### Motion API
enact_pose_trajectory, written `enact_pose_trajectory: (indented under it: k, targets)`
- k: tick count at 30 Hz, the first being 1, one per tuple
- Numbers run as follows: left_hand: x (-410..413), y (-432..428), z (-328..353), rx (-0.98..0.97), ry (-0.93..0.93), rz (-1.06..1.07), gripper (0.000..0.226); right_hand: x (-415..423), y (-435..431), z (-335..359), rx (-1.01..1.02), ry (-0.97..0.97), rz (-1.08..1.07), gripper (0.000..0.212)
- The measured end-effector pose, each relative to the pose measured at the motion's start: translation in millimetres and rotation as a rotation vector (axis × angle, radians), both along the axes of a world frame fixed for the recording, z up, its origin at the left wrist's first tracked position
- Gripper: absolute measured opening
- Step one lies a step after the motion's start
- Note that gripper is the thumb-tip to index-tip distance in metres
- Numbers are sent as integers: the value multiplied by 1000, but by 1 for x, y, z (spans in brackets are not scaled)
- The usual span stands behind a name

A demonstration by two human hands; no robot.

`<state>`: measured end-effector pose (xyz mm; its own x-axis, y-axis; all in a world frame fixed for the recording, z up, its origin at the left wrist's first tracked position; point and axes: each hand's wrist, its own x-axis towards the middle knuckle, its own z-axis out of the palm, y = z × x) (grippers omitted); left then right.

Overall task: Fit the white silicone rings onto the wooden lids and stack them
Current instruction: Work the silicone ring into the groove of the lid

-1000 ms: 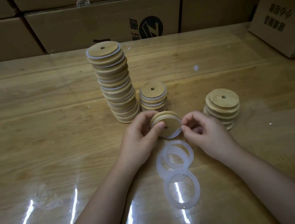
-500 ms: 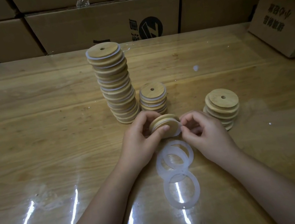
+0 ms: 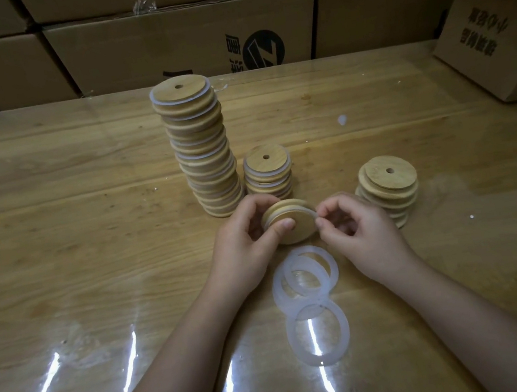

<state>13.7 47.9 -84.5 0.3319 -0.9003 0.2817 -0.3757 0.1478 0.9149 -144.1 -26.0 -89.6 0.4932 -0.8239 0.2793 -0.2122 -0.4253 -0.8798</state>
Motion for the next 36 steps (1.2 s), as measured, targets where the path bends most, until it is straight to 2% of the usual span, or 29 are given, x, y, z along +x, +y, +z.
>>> enact_pose_trajectory:
  k: [8, 18, 22, 25, 29, 36]
  targets:
    - [0, 0, 1, 6, 41, 0, 24, -1, -1, 0, 47, -11, 2, 23]
    - [0, -1, -2, 40, 58, 23, 31, -2, -2, 0, 121, -40, -39, 11]
    - [0, 0, -1, -19, -15, 58, 31, -3, -2, 1, 108, -45, -28, 10]
    - [0, 1, -1, -60, -113, 99, 36, -3, -2, 1, 37, -26, -26, 10]
    - [-1, 2, 0, -128, -221, 104, 31, -3, -4, -1, -39, -24, -36, 11]
    - [-1, 2, -1, -156, -337, 122, 31, -4, -3, -2, -125, -40, -50, 14]
